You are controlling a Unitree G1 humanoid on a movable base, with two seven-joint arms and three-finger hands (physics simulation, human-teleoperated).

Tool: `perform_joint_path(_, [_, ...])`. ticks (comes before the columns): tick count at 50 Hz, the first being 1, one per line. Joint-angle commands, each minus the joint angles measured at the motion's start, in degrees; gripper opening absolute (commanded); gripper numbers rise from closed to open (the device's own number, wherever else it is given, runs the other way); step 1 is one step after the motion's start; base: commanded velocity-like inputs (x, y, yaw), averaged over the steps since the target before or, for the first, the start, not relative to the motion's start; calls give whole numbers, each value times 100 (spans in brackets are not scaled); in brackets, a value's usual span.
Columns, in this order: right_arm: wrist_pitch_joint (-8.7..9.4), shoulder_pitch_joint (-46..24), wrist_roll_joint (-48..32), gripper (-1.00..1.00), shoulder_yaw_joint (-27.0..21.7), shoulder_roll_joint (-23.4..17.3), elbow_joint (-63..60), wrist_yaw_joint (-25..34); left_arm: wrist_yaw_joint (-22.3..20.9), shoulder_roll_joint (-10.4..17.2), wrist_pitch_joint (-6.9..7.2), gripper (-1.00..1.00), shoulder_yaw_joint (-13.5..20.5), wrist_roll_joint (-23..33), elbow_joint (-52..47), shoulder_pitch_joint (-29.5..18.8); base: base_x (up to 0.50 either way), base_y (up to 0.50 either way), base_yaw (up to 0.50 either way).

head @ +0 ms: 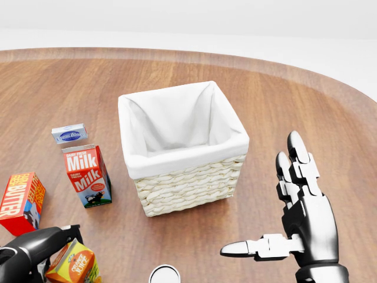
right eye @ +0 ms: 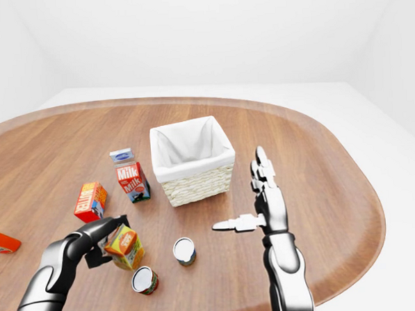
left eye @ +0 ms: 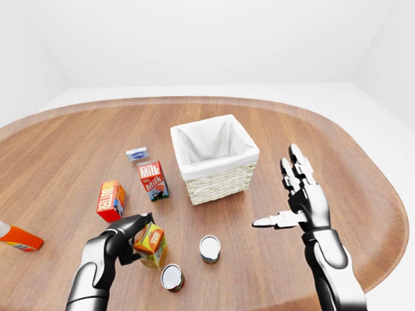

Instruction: Pick up the orange juice, and put it in the basket.

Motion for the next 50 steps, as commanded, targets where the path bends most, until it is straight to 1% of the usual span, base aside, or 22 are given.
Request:
perform_joint_path(1, [43, -9, 13, 100, -11, -1, -25, -9, 51, -109, 0, -100, -16, -160, 265, -59, 0, 0, 0])
perform_joint_path(3, [38, 4, 7, 100, -7, 0, -34, -10, 74, -94, 0, -100, -23, -148, 272, -65, 0, 0, 0])
perform_joint_path(4, [10, 12, -2, 100, -3, 1, -15, -7, 88, -84, 0, -100, -27, -135, 286, -71, 0, 0, 0])
perform_joint_path(5, [-36, 0, -7, 100, -16, -3, 52, -6, 38, -67, 0, -100, -61, -249, 271, -75, 0, 0, 0])
perform_joint_path(10, [37, -27, 19, 100, -38, -4, 0, -15, -115, -40, 0, -100, -83, -420, 255, -91, 0, 0, 0])
perform_joint_path(14, [-35, -18, 9, 100, -33, 1, 78, -12, -140, -49, 0, -100, -69, -445, 273, -101, 0, 0, 0])
perform_joint_path(16, [-38, -18, 5, 100, -28, -1, 86, -12, -116, -51, 0, -100, -58, -425, 312, -116, 0, 0, 0])
perform_joint_path(17, [-40, -21, 1, 100, -25, -1, 88, -13, -68, -39, 0, -100, -36, -401, 353, -147, 0, 0, 0])
perform_joint_path(19, [-56, -20, -6, 100, -9, 1, 111, -10, 237, -59, 0, -100, 90, -61, 386, -238, 0, 0, 0])
perform_joint_path(22, [-72, 1, -17, 100, 18, 5, 110, -8, 390, 10, 0, -100, 97, 22, 420, -304, 0, 0, 0])
perform_joint_path(25, [-41, -14, -10, 100, 17, -2, 90, -5, 371, 129, 0, -100, 87, -111, 441, -372, 0, 0, 0])
perform_joint_path(26, [-23, -15, -1, 100, 12, -3, 72, -4, 384, 153, 0, -100, 116, -126, 412, -397, 0, 0, 0])
perform_joint_path(27, [-22, -13, -4, 100, 11, -2, 62, -7, 496, 148, 0, -100, 177, -49, 359, -430, 0, 0, 0])
perform_joint_path(28, [-17, -10, -5, 100, 13, -1, 56, -8, 413, 193, 0, -100, 126, -160, 406, -456, 1, 0, 0])
perform_joint_path(29, [-26, -3, -10, 100, 20, 2, 54, -9, 442, 205, 0, -100, 184, -219, 295, -490, 0, 0, 0])
perform_joint_path(31, [-20, 1, -10, 100, 26, 2, 45, -7, 310, 240, 0, -100, 161, -461, 238, -524, 0, 0, 0])
perform_joint_path(35, [37, -13, 2, 100, 13, -4, -8, -8, 339, 228, 0, -100, 255, -579, 132, -608, 0, 0, 0])
perform_joint_path(39, [29, -9, -12, 100, 19, 0, -6, -10, 10, 323, 0, -100, 238, -1037, 28, -641, 0, 0, 0])
perform_joint_path(42, [7, 7, -12, 100, 29, 5, 3, -8, -124, 312, 0, -100, 274, -1186, -33, -624, 0, 0, 0])
perform_joint_path(44, [-18, 13, -13, 100, 37, 5, 30, -1, -128, 292, 0, -100, 350, -1135, -70, -631, 0, 0, 0])
perform_joint_path(46, [-15, -1, -8, 100, 30, 2, 36, -3, -162, 346, 0, -100, 346, -1258, -113, -631, 0, 0, 0])
perform_joint_path(50, [-5, -4, -8, 100, 26, 2, 27, -10, -162, 339, 0, -100, 371, -1358, -172, -625, 0, 0, 0])
